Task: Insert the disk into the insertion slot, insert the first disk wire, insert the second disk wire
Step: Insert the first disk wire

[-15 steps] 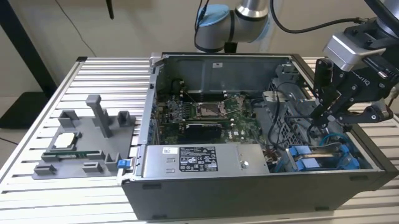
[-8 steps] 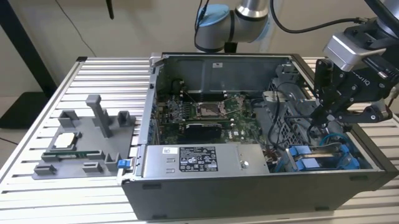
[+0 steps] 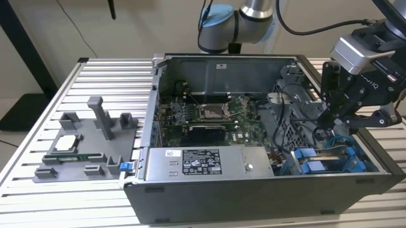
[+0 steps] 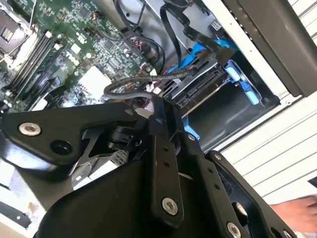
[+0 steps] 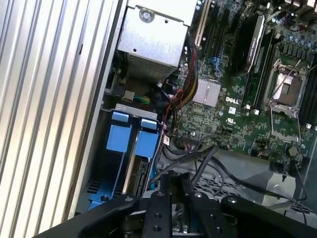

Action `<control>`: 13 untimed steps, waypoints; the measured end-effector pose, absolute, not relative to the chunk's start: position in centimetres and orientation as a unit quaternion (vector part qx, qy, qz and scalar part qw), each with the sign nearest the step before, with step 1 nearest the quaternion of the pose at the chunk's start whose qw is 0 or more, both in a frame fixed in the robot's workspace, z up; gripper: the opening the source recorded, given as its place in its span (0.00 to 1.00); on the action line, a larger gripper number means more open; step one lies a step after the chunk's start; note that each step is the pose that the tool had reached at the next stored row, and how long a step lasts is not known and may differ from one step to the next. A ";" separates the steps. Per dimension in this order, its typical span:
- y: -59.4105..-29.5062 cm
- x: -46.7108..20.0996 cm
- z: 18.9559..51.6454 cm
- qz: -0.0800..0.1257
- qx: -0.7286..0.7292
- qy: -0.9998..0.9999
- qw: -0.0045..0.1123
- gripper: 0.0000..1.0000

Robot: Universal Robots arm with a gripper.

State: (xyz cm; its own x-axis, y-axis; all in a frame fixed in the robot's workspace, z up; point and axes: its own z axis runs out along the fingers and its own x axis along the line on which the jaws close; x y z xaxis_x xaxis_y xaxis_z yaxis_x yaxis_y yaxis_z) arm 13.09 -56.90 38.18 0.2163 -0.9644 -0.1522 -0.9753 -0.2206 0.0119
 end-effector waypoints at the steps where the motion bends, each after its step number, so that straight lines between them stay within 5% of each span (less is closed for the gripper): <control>1: -57.0 13.1 38.1 0.063 -0.776 0.626 0.043 0.00; 13: -57.2 13.1 37.4 0.061 -0.743 0.665 0.046 0.00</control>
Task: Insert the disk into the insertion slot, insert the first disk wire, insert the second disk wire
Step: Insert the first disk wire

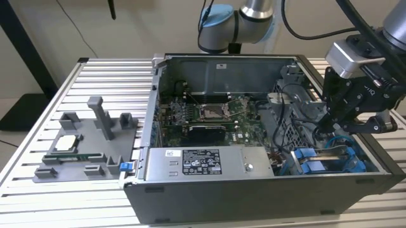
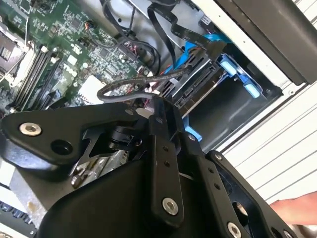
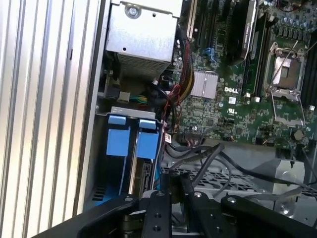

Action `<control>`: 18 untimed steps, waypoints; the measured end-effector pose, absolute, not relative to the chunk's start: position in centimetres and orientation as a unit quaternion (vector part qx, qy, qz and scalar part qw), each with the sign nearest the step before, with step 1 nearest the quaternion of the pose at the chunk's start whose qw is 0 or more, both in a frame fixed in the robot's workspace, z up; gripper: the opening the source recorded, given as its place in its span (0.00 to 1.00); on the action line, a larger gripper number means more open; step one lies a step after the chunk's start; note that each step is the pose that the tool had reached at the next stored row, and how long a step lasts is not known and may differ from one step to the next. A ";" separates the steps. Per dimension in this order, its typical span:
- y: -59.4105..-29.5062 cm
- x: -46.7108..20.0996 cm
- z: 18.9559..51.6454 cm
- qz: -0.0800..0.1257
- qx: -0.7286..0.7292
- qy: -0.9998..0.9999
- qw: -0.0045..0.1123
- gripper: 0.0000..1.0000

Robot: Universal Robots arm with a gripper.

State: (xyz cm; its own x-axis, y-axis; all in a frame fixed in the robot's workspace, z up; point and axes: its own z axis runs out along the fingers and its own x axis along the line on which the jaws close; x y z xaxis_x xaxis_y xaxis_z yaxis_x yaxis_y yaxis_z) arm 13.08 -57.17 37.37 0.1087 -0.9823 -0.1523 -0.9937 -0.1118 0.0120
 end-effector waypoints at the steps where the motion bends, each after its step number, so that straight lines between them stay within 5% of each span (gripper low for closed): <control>1: -57.2 13.1 37.3 0.061 -0.742 0.666 0.047 0.00; 18: -57.5 13.8 36.5 0.059 -0.728 0.681 0.047 0.00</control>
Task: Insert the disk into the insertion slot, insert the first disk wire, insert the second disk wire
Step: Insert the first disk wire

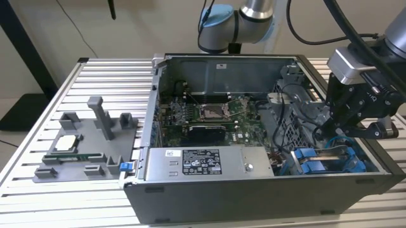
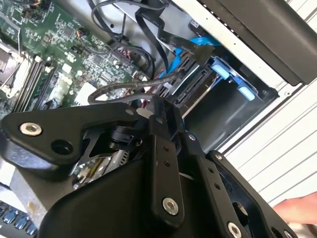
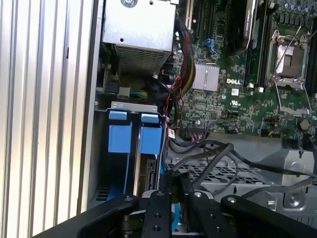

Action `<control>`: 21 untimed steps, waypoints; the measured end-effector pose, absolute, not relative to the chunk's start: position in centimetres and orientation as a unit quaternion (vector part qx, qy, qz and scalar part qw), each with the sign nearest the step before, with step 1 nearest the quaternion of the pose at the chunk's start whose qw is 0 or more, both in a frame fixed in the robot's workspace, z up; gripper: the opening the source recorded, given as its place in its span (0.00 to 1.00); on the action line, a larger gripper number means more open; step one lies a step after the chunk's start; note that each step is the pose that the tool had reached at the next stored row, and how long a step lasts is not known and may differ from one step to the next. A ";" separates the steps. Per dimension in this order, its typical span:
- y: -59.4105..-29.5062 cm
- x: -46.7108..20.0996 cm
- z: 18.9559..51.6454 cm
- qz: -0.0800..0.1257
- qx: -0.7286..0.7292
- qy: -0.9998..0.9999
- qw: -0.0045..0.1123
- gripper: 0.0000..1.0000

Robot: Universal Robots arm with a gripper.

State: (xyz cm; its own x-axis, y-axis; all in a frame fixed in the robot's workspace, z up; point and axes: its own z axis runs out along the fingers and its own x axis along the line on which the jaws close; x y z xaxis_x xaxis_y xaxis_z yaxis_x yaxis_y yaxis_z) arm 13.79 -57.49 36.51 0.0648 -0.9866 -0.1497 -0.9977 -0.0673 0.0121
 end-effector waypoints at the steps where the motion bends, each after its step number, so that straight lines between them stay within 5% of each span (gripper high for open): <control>1: -57.5 13.8 36.5 0.059 -0.727 0.682 0.047 0.00; 21: -58.0 14.7 35.9 0.055 -0.713 0.697 0.045 0.00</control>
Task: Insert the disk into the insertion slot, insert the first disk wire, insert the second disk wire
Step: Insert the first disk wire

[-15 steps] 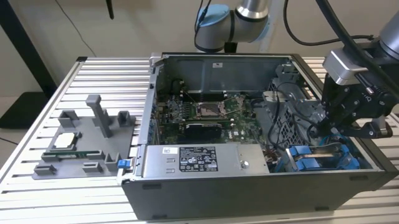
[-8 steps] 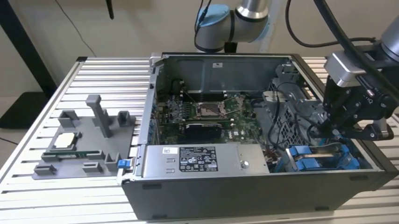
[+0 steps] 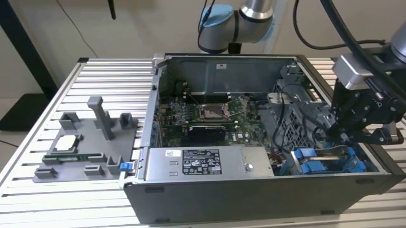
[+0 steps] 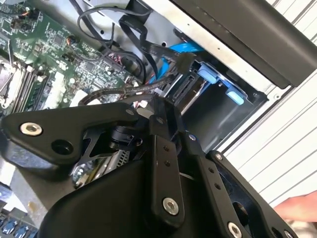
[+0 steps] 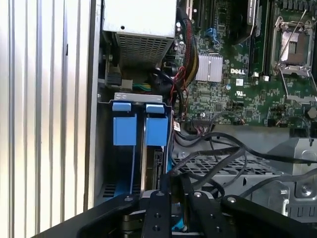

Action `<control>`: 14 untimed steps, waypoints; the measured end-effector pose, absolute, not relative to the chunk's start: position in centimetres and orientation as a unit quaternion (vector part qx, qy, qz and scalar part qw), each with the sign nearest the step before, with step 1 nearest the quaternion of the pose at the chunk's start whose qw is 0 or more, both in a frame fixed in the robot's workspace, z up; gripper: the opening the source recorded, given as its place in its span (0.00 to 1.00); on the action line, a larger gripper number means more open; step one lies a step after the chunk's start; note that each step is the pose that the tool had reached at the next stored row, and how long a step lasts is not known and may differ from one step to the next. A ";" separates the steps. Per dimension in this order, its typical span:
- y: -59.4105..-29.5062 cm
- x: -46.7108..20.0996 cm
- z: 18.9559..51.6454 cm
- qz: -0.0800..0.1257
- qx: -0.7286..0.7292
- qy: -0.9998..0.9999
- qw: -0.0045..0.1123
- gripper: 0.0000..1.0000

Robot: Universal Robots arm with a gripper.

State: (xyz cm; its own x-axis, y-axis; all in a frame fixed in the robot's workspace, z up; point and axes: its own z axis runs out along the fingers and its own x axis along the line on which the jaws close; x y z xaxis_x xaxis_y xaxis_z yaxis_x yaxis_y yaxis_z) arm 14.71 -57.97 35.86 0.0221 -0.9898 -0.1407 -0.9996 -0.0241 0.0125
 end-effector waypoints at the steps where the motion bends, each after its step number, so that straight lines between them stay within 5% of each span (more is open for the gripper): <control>1: -58.0 14.8 35.8 0.055 -0.713 0.698 0.045 0.00; 14: -58.2 16.1 35.8 0.054 -0.709 0.702 0.041 0.00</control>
State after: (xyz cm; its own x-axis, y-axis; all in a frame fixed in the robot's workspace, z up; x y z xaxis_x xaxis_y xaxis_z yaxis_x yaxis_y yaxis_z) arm 16.15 -58.22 35.76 0.0087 -0.9910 -0.1337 -0.9998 -0.0111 0.0169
